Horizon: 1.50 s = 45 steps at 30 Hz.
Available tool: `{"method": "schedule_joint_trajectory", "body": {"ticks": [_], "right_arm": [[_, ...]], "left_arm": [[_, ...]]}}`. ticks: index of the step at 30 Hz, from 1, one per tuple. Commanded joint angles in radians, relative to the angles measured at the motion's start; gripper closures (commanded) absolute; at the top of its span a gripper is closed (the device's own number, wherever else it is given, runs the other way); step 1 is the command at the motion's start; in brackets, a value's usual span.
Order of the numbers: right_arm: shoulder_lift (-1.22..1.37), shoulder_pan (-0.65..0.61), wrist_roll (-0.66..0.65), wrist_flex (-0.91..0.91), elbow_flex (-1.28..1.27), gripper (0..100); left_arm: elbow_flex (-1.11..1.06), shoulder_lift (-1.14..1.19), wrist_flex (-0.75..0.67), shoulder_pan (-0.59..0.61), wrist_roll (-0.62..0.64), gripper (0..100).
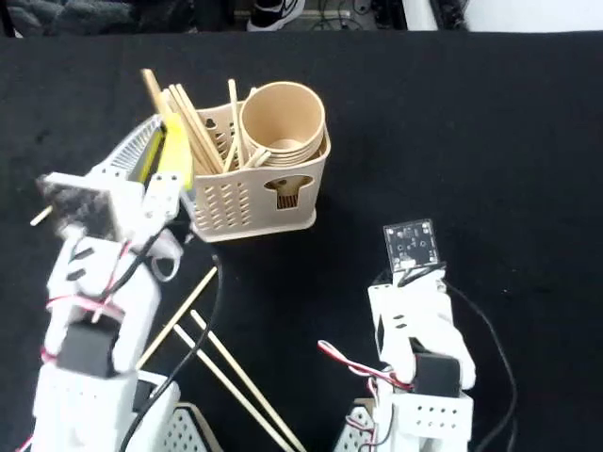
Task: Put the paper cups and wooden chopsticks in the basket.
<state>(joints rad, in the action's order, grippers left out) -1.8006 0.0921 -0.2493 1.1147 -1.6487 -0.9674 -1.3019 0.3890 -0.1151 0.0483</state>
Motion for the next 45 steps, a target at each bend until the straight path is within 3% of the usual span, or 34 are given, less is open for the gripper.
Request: {"method": "schedule_joint_trajectory", "body": {"ticks": [1,7,15,19,25,27,30,37,39,43,45], "right_arm": [[-0.076,-0.011,-0.011,-0.015,0.012,91.7],[-0.076,-0.011,-0.011,-0.015,0.012,91.7],[-0.076,-0.011,-0.011,-0.015,0.012,91.7],[-0.076,-0.011,-0.011,-0.015,0.012,91.7],[-0.076,-0.009,-0.011,-0.015,0.012,91.7],[-0.076,-0.009,-0.011,-0.015,0.012,91.7],[-0.076,-0.009,-0.011,-0.015,0.012,91.7],[-0.076,-0.009,-0.011,-0.017,0.012,91.7],[-0.076,-0.009,-0.011,-0.017,0.012,91.7],[-0.076,-0.009,-0.011,-0.017,0.012,91.7],[-0.076,-0.011,-0.011,-0.017,0.012,91.7]], "left_arm": [[0.038,0.011,-0.015,-0.016,0.009,97],[0.081,0.011,-0.017,-0.016,0.009,97],[0.404,0.144,-0.009,-0.019,0.009,97],[0.346,0.293,-0.038,0.019,0.008,97],[0.148,0.4,-0.196,0.028,0.006,97],[0.14,0.379,-0.098,0.025,-0.014,94],[0.242,0.334,0.17,0.005,-0.052,80],[0.61,0.296,0.698,0.054,0.0,78],[0.668,0.308,0.832,0.122,-0.049,77],[0.68,0.433,1.1,0.36,-0.284,78],[0.634,0.535,1.126,0.515,-0.411,78]]}}
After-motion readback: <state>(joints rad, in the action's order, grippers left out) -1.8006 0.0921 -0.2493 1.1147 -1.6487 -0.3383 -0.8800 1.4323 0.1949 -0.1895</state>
